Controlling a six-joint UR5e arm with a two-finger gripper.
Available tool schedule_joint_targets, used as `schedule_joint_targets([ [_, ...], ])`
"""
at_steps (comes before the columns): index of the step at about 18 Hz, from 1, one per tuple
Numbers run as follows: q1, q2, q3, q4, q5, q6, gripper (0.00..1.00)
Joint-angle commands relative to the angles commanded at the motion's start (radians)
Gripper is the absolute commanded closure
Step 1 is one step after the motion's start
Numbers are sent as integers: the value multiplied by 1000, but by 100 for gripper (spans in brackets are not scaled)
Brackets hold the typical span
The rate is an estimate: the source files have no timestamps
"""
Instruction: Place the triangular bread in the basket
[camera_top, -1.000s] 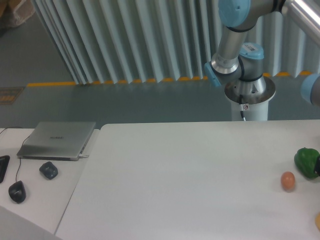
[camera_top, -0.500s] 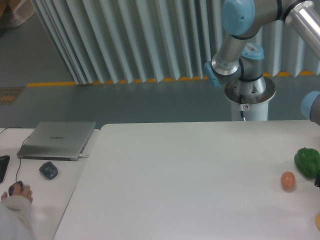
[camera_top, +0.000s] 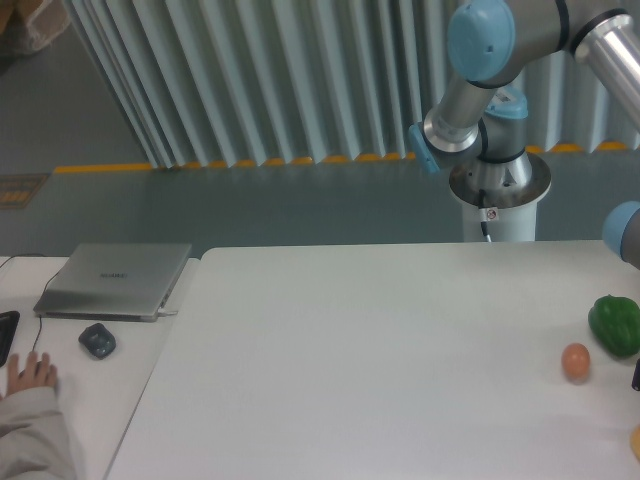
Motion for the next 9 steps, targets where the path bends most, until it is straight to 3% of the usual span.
schedule_joint_targets([
  [1, 0, -2, 3, 0, 0, -2, 21],
  [2, 0, -5, 6, -1, 0, 2, 74],
  [3, 0, -6, 8, -1, 2, 11, 96],
  [4, 0, -6, 8, -1, 8, 17, 100],
  [9, -2, -2, 9, -1, 18, 31, 100],
])
